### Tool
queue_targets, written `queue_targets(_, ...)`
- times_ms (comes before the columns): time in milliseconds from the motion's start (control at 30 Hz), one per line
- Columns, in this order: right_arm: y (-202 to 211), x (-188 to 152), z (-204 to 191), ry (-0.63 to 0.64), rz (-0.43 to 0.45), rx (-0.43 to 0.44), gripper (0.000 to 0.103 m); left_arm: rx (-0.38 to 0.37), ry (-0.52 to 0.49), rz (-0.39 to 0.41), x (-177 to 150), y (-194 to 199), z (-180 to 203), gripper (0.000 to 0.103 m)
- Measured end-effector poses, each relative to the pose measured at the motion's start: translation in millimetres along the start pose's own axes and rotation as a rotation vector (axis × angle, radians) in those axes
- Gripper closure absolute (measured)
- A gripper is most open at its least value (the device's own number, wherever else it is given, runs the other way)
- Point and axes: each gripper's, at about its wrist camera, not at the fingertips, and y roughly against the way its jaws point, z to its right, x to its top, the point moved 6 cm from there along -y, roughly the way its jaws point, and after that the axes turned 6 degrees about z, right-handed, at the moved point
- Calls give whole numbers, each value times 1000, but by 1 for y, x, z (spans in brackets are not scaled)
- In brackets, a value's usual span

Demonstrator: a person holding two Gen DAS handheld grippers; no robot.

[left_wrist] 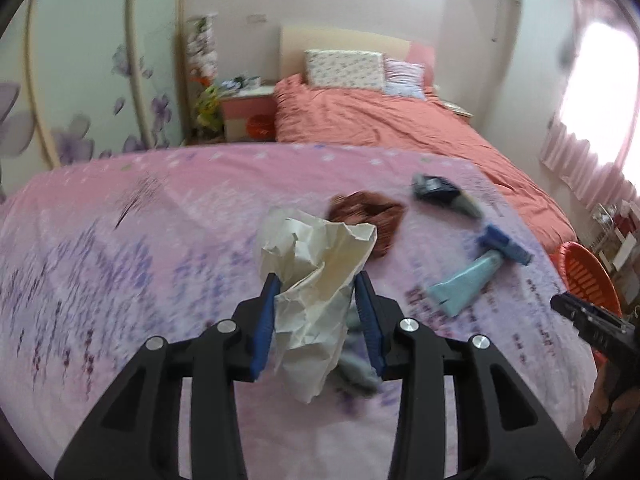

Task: Collect trash
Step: 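Grasp the crumpled white tissue with the left tool while the right tool reaches the blue tissue pack, then lift the white tissue with the left tool while the right tool grasps the blue tissue pack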

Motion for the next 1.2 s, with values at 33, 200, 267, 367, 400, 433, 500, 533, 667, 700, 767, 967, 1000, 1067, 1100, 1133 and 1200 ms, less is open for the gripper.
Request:
queue_targets(33, -2, 3, -2, 7, 4, -3, 68, 9, 24, -9, -2, -2, -10, 64)
queue_targets(200, -17, 24, -15, 38, 45, -21, 68, 37, 84, -52, -10, -16, -41, 64)
queue_targets(267, -24, 29, -18, 63, 44, -29, 67, 42, 95, -66, -12, -22, -47, 64)
queue_targets(367, -38, 33, -25, 105, 21, -50, 60, 34, 102, -79, -16, -29, -48, 64)
queue_targets(400, -41, 32, -26, 113, 12, -54, 60, 33, 99, -81, -17, -30, -47, 64)
queue_targets(433, -44, 32, -27, 125, 3, -60, 60, 30, 95, -84, -18, -32, -45, 64)
queue_targets(500, -49, 30, -28, 153, 0, -90, 61, 28, 86, -88, -20, -34, -42, 64)
queue_targets(533, -52, 29, -27, 169, -6, -113, 64, 28, 81, -91, -21, -35, -41, 64)
queue_targets(667, -46, 25, -22, 144, -4, -104, 82, 23, 82, -102, -28, -38, -37, 64)
queue_targets(700, -41, 23, -20, 139, 3, -100, 83, 22, 81, -103, -29, -39, -36, 64)
queue_targets(767, -29, 19, -18, 120, 3, -83, 84, 19, 78, -105, -32, -38, -35, 64)
queue_targets(967, -1, -4, -17, 3, -77, 22, 85, -10, 67, -105, -40, -31, -27, 64)
queue_targets(1000, 3, -10, -19, -8, -94, 49, 85, -16, 65, -106, -42, -29, -26, 64)
queue_targets(1067, 5, -18, -24, -3, -109, 69, 85, -29, 56, -106, -46, -24, -22, 64)
queue_targets(1100, 5, -20, -27, 12, -108, 65, 84, -32, 51, -107, -48, -23, -21, 64)
queue_targets(1133, 6, -22, -31, 44, -91, 45, 84, -33, 47, -108, -50, -22, -20, 64)
queue_targets(1200, 5, -20, -35, 73, -76, 17, 57, -27, 44, -110, -52, -21, -20, 63)
